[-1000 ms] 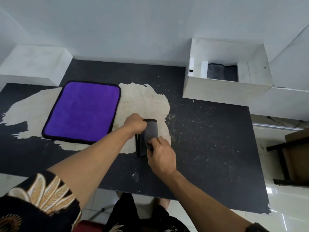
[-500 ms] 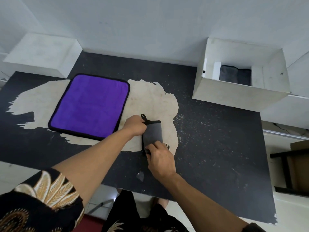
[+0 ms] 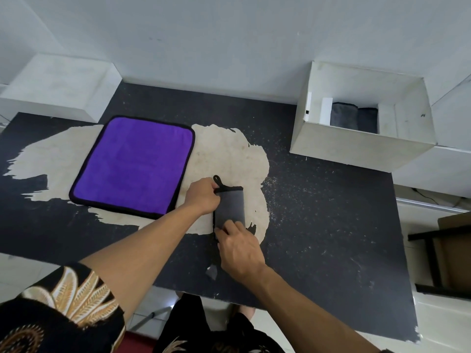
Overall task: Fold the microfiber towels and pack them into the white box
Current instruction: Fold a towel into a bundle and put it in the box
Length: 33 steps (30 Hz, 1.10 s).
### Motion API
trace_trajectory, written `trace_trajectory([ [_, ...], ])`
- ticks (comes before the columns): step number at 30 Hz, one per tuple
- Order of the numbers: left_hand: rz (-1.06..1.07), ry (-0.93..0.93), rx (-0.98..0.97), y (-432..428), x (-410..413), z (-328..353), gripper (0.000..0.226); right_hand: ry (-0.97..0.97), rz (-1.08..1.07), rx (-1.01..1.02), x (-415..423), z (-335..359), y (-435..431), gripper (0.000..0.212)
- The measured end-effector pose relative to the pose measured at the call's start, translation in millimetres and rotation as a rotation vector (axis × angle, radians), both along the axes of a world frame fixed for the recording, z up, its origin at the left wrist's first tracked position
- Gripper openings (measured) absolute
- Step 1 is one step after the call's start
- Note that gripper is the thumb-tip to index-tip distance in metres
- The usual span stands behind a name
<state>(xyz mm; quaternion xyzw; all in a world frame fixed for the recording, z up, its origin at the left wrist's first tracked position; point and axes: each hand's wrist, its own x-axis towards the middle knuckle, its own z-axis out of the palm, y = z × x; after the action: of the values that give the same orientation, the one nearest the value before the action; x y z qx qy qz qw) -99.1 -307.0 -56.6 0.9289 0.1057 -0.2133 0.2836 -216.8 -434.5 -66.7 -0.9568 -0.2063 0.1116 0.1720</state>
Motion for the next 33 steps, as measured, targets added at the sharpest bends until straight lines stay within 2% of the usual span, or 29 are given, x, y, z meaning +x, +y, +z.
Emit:
trace_trajectory([
  [6,0.019,-0.076,-0.031,0.0,-5.4,-2.7,0.028,0.003,0.006,-0.004,-3.5,-0.4,-1.0,0.041],
  [9,0.092,-0.021,0.087,-4.5,-12.7,1.0,0.019,0.028,0.019,-0.002,-3.6,4.7,-4.3,0.047],
  [12,0.131,0.093,0.221,-14.3,-25.0,7.1,0.038,0.091,-0.001,0.012,-0.7,8.6,-5.6,0.047],
  [18,0.220,0.183,0.126,-30.1,-39.0,0.1,0.038,0.187,0.028,0.060,4.8,4.2,-8.7,0.057],
  [22,0.190,0.238,0.063,-27.5,-37.1,-3.8,0.034,0.140,0.012,0.161,6.3,1.3,-15.3,0.045],
  [24,0.171,0.222,0.062,-25.0,-38.3,-4.9,0.037,0.104,-0.079,0.259,7.7,2.1,-20.1,0.032],
  [28,0.136,0.034,-0.080,-25.6,-39.0,5.6,0.033,0.111,-0.579,0.457,18.2,12.6,-38.9,0.018],
  [30,0.108,-0.065,-0.161,-26.6,-36.5,18.5,0.025,0.243,-0.747,0.511,28.8,18.7,-48.4,0.026],
  [33,0.043,-0.182,-0.289,-31.4,-28.1,44.6,0.017,0.502,-0.912,0.671,49.1,28.0,-57.8,0.054],
])
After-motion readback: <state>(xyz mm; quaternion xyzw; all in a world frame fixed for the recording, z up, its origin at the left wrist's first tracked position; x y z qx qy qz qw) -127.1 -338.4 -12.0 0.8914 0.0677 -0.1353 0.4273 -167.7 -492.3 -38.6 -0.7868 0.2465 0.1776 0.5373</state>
